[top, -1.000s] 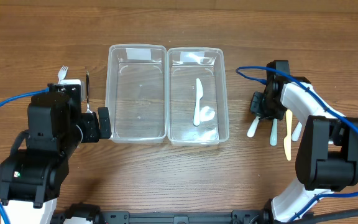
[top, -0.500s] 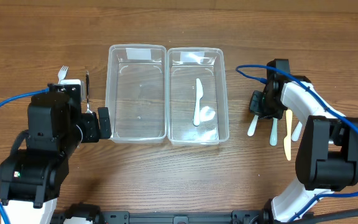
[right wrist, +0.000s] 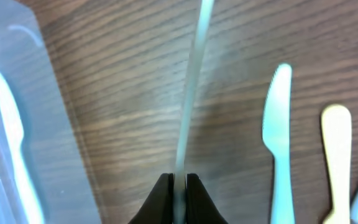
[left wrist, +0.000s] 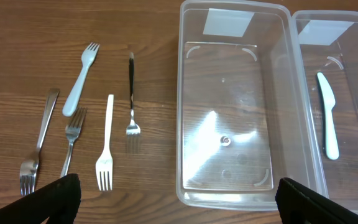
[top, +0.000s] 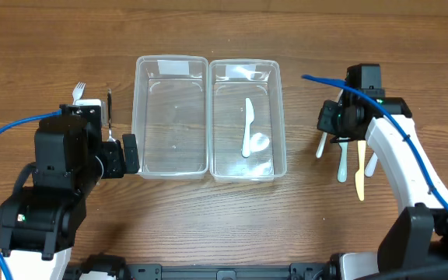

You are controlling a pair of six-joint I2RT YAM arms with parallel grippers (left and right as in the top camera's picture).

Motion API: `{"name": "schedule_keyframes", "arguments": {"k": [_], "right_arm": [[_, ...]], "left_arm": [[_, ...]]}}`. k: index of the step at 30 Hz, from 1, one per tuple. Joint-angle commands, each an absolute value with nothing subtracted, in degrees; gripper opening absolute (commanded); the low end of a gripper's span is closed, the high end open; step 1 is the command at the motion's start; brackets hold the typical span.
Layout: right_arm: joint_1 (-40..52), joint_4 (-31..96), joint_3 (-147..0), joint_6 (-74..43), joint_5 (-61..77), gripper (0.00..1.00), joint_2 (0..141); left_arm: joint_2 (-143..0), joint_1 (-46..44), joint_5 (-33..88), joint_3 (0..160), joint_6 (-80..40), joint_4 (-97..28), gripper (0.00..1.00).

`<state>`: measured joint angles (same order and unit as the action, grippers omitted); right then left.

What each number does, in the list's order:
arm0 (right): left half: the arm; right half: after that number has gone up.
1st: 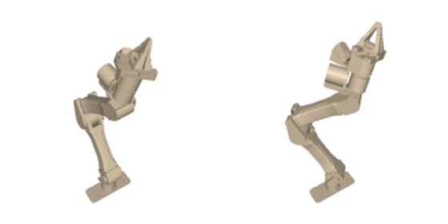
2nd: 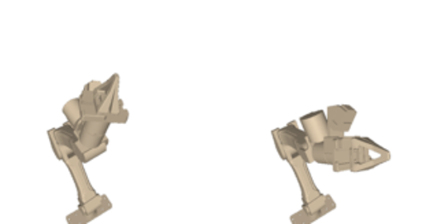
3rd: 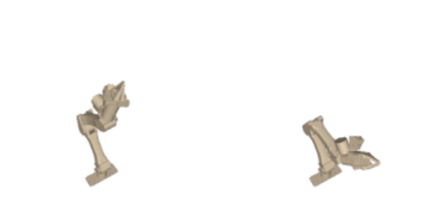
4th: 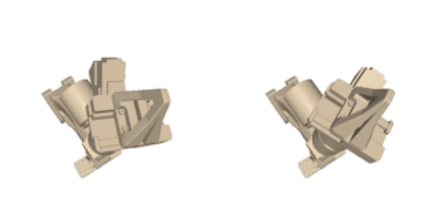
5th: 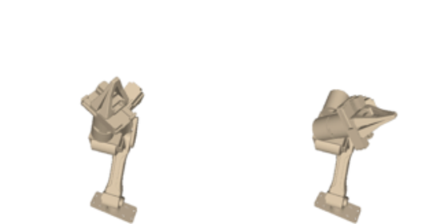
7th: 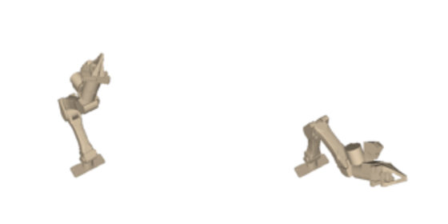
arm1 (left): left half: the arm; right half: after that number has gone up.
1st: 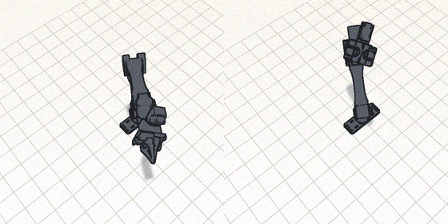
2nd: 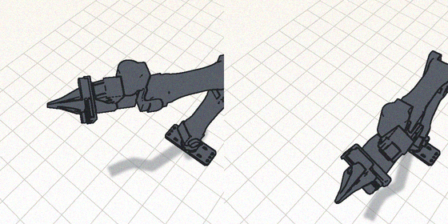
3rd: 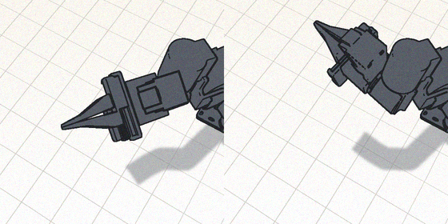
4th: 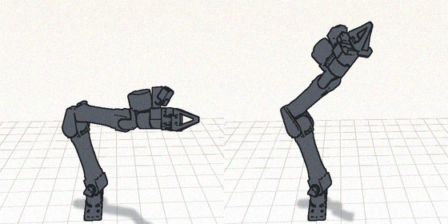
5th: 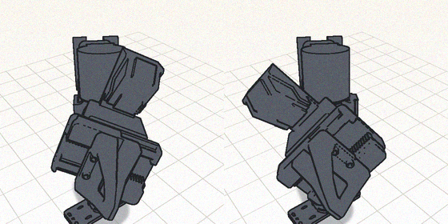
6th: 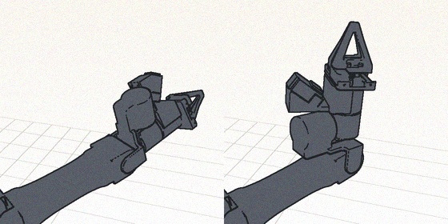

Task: Pack container
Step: 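Move the knife over the right container and drop it in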

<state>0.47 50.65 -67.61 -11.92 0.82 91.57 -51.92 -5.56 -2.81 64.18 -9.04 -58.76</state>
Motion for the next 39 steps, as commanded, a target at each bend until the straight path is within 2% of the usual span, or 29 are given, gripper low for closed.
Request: {"name": "schedule_keyframes", "arguments": {"k": [1,5,9,16,20,27,29,30,33,34,39], "right_arm": [[4.34,53.41,-72.23,-10.15,0.1,0.04,89.43],[15.84,57.49,-82.56,-10.2,-0.47,0.04,88.31],[25.74,55.18,-84.49,-13.65,-3.64,0.04,89.78],[28.36,55.07,-84.4,-14.5,-1.19,0.04,105.21],[28.93,54.57,-84.4,-13.45,-1.19,0.17,108.86],[28.77,57.8,-89.47,-13.28,-3.36,0.26,107.15],[27.81,61.41,-95.39,-13.54,-7.01,0.32,104.75],[26.98,62.48,-97.43,-13.69,-7.81,0.39,103.44],[21.63,65.32,-102.37,-14.76,-8.58,0.67,98.28],[19.33,65.84,-102.76,-15.05,-8.45,0.73,96.53],[0.14,74.5,-102.61,-14.28,-6.72,0.99,91.53]], "left_arm": [[-51.75,-5.26,-3.11,65.41,-8.36,-58.7,1.0],[-51.75,-5.28,-3.11,65.41,-8.36,-58.72,1.0],[-51.75,-5.28,-3.09,65.41,-8.38,-58.72,1.0],[-51.75,-5.26,-3.09,65.41,-8.38,-58.72,1.0],[-51.75,-5.28,-3.14,65.41,-8.36,-58.7,1.0],[-51.72,-5.26,-3.14,65.41,-8.34,-58.7,1.0],[-51.75,-5.26,-3.14,65.41,-8.34,-58.7,1.0],[-51.75,-5.26,-3.14,65.41,-8.34,-58.67,1.0],[-51.75,-5.26,-3.14,65.41,-8.34,-58.67,1.0],[-51.75,-5.26,-3.14,65.41,-8.34,-58.67,1.0],[-51.75,-5.26,-3.14,65.41,-8.34,-58.65,1.0]]}}
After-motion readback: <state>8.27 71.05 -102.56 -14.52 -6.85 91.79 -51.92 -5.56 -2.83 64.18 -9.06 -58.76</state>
